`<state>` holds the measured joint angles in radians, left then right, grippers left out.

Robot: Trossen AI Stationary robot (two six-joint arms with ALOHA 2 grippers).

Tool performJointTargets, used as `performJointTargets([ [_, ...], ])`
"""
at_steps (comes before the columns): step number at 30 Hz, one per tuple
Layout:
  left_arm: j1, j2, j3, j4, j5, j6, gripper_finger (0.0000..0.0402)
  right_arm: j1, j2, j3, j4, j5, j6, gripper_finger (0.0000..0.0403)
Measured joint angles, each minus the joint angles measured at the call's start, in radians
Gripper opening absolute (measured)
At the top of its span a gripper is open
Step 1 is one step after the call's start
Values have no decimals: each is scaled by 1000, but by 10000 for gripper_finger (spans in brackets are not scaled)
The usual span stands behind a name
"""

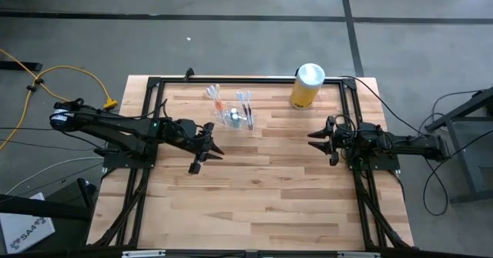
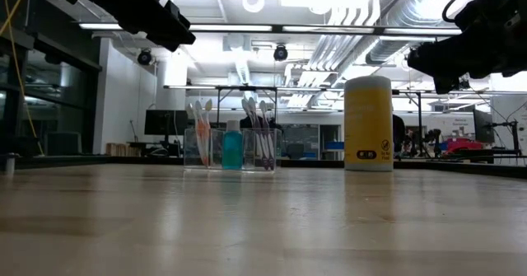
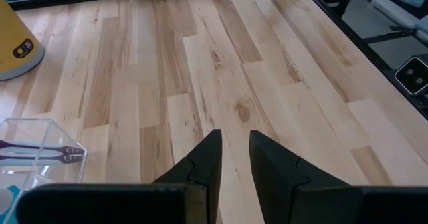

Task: Pick & Place toothbrushing station
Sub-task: Return to Home Position

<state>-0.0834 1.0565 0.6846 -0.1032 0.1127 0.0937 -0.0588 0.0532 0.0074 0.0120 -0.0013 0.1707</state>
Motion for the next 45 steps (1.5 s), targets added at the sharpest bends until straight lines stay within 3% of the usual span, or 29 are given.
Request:
performJointTargets([
  [29,0,0,0,7,6,-21,71,0,0,-1,0,-1,0,132],
  [38,0,0,0,7,73,-8,71,0,0,-1,0,-2,0,132],
  [45,6,-74,0,-117,271,63,71,0,1,-1,0,-1,0,132],
])
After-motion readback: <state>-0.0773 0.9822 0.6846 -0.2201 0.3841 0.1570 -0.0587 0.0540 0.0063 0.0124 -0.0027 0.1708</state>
